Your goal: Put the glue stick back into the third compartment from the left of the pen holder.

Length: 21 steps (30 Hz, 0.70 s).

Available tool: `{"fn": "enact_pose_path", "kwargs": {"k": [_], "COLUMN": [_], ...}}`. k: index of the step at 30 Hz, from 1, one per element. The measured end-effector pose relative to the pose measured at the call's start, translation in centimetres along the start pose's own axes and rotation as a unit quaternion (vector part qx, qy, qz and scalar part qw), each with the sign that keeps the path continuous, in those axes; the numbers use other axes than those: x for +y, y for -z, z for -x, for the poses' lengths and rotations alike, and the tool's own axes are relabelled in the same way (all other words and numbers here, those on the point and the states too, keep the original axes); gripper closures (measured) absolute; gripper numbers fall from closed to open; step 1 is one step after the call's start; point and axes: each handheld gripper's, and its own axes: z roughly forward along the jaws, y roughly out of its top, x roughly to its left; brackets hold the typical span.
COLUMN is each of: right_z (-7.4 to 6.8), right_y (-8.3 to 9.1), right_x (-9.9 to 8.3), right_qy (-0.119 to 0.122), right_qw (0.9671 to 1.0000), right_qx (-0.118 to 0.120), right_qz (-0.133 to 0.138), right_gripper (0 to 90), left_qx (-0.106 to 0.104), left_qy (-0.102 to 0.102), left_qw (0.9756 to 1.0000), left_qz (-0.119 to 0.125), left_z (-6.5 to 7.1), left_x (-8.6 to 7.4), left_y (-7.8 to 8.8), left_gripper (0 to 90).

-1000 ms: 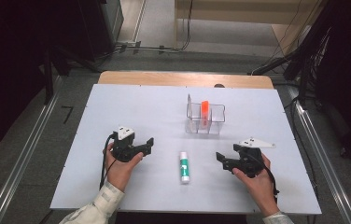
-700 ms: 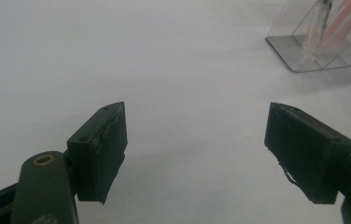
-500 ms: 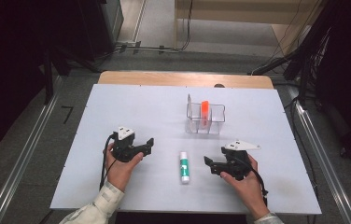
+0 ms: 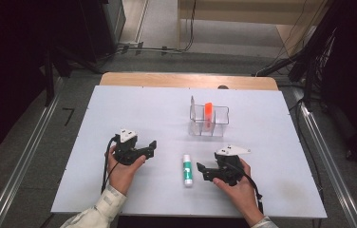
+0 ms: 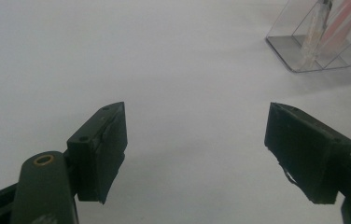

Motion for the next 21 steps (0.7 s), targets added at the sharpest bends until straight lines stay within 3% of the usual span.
{"fn": "enact_pose_path", "kwargs": {"k": [21], "right_z": [-2.6], "right_y": [-1.6], "right_x": [-0.1], "right_qy": [0.004], "right_qw": [0.9998], "right_qx": [0.008], "right_qz": [-0.015], "right_gripper": [17.5], "left_qx": [-0.002], "left_qy": [0.001], "left_qw": [1.0000], "left_qz": [-0.002], "left_z": [0.1], "left_x": [-0.1], "left_y": [-0.1], "left_gripper": [21.2]}}
